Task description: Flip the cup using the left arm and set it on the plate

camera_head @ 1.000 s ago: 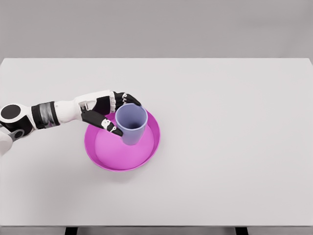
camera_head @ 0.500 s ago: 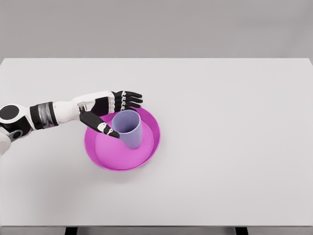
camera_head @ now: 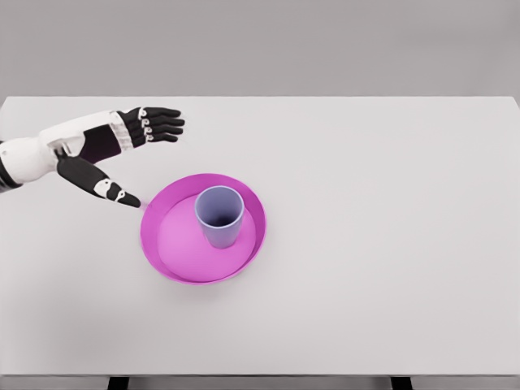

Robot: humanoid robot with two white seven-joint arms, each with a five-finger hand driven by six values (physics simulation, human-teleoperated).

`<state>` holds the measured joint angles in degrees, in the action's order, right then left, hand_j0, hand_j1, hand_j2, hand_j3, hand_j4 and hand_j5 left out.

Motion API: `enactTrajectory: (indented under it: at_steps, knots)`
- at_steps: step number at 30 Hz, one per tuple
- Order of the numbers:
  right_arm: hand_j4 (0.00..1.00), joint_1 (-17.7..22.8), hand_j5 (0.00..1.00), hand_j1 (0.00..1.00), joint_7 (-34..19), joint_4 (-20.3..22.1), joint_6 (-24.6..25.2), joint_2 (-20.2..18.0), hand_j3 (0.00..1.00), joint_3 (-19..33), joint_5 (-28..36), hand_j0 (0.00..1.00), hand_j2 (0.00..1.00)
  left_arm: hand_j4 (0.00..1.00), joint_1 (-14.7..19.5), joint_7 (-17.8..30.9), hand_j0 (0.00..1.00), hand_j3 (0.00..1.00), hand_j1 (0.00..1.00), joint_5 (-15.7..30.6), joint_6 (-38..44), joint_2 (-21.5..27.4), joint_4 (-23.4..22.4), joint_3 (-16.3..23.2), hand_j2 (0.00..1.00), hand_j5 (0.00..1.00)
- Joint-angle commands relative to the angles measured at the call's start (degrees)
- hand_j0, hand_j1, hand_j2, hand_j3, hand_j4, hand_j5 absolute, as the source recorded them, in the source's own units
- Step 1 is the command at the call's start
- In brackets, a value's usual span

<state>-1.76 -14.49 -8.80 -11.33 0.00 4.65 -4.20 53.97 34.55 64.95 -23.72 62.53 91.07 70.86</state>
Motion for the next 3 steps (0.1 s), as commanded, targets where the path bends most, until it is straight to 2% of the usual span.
enactTrajectory:
  at_steps: [1,3]
  knots:
    - [1.00,0.0,1.00,1.00,0.0,0.0,0.0,0.0,1.00,0.0,0.0,1.00,1.00,1.00,0.0,0.2,1.00,1.00,1.00,0.4,-0.5,1.9,0.9,-0.8,1.00,1.00]
    - [1.00,0.0,1.00,1.00,0.0,0.0,0.0,0.0,1.00,0.0,0.0,1.00,1.00,1.00,-0.1,0.1,1.00,1.00,1.00,0.3,-0.5,2.2,0.8,-0.8,1.00,1.00]
